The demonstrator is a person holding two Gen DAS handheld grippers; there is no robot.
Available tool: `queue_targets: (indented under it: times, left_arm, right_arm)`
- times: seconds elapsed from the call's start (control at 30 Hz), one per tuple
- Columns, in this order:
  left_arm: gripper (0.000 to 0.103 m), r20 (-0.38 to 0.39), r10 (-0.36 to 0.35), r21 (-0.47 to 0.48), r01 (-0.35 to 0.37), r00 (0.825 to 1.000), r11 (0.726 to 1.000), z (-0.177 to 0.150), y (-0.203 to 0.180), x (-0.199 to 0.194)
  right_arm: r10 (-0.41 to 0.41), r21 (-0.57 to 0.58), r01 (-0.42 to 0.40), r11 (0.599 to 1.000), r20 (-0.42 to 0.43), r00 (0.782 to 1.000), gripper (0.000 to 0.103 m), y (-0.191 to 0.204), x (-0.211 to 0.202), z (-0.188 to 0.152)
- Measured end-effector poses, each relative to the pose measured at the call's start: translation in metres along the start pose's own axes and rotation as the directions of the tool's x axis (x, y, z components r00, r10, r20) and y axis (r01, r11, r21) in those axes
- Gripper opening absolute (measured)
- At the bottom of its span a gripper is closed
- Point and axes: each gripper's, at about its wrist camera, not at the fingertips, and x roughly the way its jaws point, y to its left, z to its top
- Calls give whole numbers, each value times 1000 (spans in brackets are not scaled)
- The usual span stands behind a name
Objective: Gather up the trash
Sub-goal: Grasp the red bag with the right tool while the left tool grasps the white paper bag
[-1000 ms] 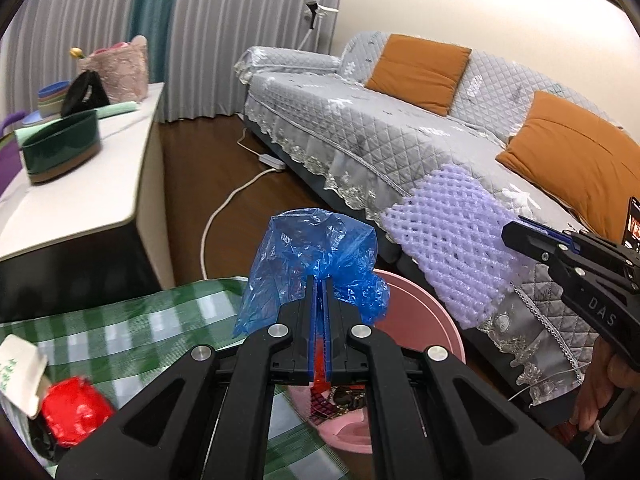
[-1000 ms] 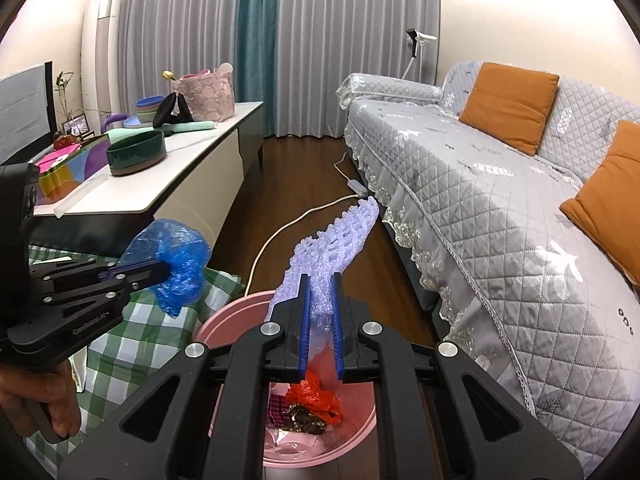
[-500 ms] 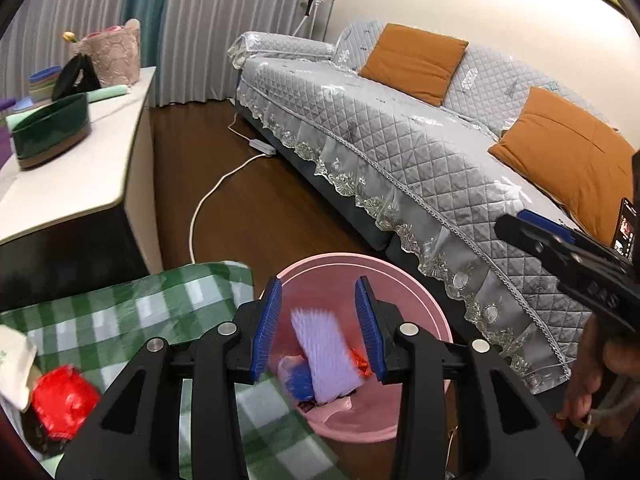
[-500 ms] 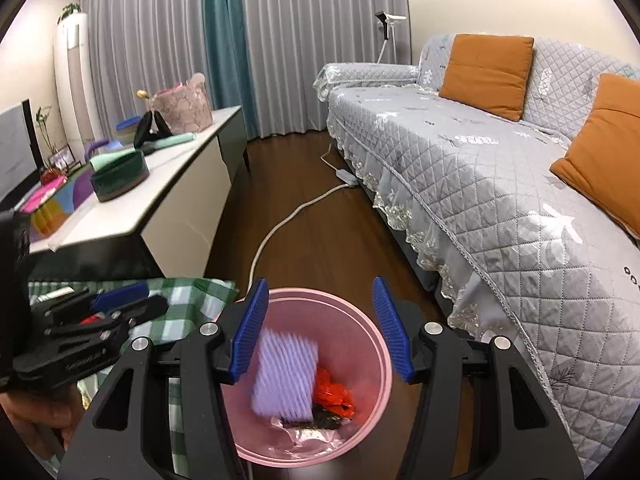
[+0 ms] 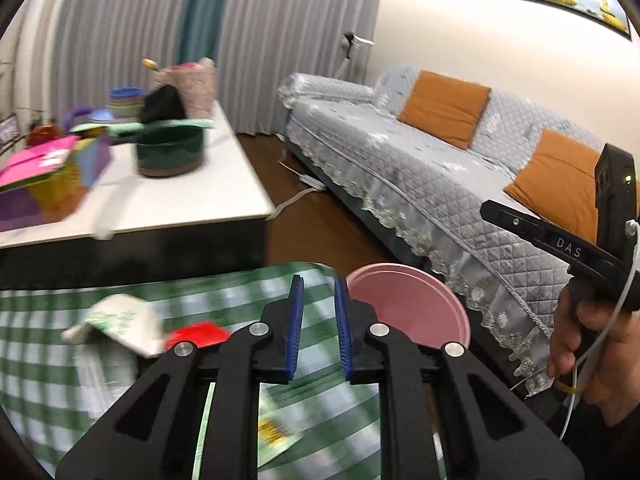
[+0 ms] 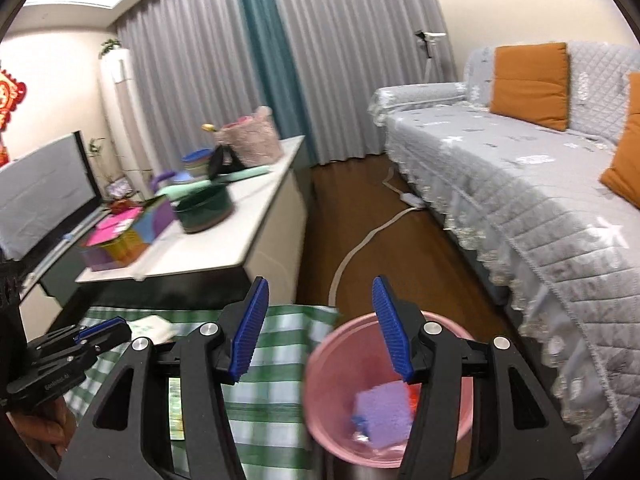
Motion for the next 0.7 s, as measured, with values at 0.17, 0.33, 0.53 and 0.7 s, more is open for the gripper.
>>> queue_targets:
  times: [0.17, 0.33, 0.53, 0.7]
  left_arm:
    - [13, 35, 85, -30, -84, 996, 996, -3, 53, -37]
    - [10, 64, 171, -106, -163, 983, 981, -10, 101, -50]
    - [8, 35, 219, -233, -205, 975, 951, -36, 142, -40]
    - [8, 21, 224, -242, -212, 974, 947, -45, 155, -26]
  right_arm:
    - [74, -63, -74, 995, -9, 997, 54, 45, 6, -5]
    - [136, -109, -140, 984, -42, 990, 55, 83, 25, -16]
    - [205, -126, -218, 968, -112, 972, 57, 119, 59, -33]
    - [234, -152, -263, 953, -185, 954, 60, 144, 93, -55]
